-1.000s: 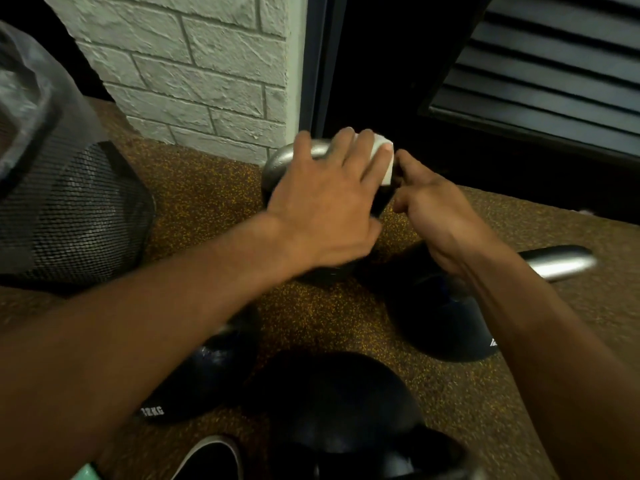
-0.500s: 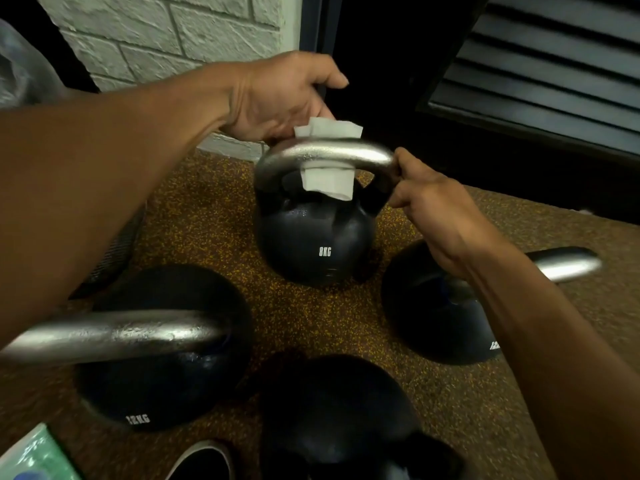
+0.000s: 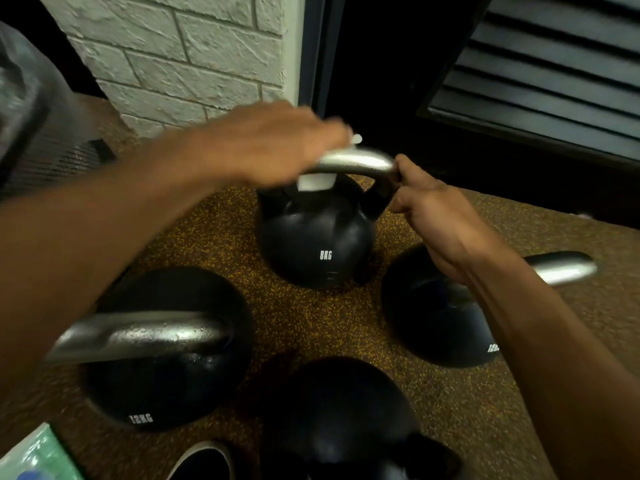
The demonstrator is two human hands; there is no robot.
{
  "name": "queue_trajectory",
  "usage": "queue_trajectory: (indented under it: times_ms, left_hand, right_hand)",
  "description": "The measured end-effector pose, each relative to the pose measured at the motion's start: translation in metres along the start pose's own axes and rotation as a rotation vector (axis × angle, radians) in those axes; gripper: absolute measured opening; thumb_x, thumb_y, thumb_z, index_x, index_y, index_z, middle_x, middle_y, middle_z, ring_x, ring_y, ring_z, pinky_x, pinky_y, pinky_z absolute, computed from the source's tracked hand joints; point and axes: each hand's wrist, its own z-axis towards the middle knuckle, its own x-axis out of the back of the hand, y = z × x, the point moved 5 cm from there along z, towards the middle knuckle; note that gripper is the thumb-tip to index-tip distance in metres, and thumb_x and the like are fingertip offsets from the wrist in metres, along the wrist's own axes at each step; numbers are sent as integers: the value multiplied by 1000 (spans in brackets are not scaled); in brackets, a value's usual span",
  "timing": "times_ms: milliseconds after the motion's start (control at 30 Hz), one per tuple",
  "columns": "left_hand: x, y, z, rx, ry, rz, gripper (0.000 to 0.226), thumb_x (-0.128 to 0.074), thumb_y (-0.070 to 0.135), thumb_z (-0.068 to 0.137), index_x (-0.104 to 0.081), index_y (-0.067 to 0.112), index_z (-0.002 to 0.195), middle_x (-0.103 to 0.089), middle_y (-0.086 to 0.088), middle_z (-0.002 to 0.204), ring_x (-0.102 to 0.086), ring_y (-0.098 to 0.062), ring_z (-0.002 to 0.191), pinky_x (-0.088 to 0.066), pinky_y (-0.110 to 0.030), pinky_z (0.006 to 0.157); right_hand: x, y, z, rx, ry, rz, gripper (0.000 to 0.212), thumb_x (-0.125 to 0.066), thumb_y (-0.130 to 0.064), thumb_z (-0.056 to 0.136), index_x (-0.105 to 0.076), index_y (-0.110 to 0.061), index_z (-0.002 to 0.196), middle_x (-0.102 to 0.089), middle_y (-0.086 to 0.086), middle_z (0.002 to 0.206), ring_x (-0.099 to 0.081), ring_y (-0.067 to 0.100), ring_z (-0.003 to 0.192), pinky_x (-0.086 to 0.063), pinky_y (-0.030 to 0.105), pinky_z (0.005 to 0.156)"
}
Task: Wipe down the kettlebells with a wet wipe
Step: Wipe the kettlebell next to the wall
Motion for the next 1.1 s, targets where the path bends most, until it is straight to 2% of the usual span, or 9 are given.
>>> queue_trajectory:
  times_ms: [100,333,433,567,633,767,833,1033,1100]
  left_hand:
    - [-35,9,-26,-32,155,605,82,-3,63,96,-23,13,158,-46,-16,153,-52,-33,129,-40,-54,102]
    - [-66,17,-38,110,188,690,85,-1,62,97,16,5,158,4,-23,168,-6,-41,156,-12,-72,116]
    - [-35,26,-18,72,95,548,84,-8,67,97,-1,14,161,-22,-16,166,-30,-35,149,-25,-64,114]
    - [5,15,20,134,-166,-315,46,-30,54,106,-62,25,121,-64,1,116,-56,-20,107,-41,-41,91]
    - [10,0,29,162,-296,-530,56,-29,52,106,-70,16,118,-75,-6,109,-64,-28,108,-43,-47,101]
    - [-2,-19,42,265,-510,-658,89,-18,64,100,-78,-1,106,-74,-27,104,-71,-39,102,-44,-50,104]
    - [-8,-25,47,284,-520,-739,89,-21,66,98,-77,-2,107,-74,-25,96,-73,-34,88,-46,-48,100]
    - [13,-22,30,219,-295,-576,80,-19,60,104,-80,9,101,-77,-14,104,-67,-36,112,-41,-49,103]
    - [18,-6,9,151,-167,-342,57,-25,54,107,-72,23,103,-74,1,103,-64,-29,108,-42,-41,88]
  right_hand:
    - [0,1,1,3,2,-7,85,-56,-12,85,-21,-26,161,-24,-8,167,-20,11,152,-15,39,126]
    - [-5,0,2,8,21,6,95,-59,-21,75,-18,-31,161,-23,-9,167,-19,11,153,-16,40,125]
    - [-4,1,4,15,9,-15,91,-58,-19,79,-20,-29,161,-25,-8,167,-19,12,152,-14,38,124]
    - [-4,-1,2,13,27,-49,97,-58,-25,71,-21,-30,161,-26,-9,166,-20,11,152,-16,35,122]
    - [-2,0,3,28,26,-38,96,-58,-23,73,-21,-29,161,-26,-9,166,-22,9,150,-19,30,119]
    - [0,2,7,31,-20,-54,78,-58,-20,76,-39,-27,152,-44,-7,143,-44,1,118,-34,27,100]
    - [0,5,9,21,-36,-71,82,-58,-22,72,-38,-22,152,-45,-5,151,-45,8,130,-32,33,110]
    - [1,5,8,6,-22,-33,82,-58,-23,71,-40,-24,152,-41,-1,158,-33,16,146,-19,43,123]
    - [0,3,5,-6,-13,-28,89,-58,-23,72,-32,-29,157,-35,-2,162,-28,16,150,-18,45,125]
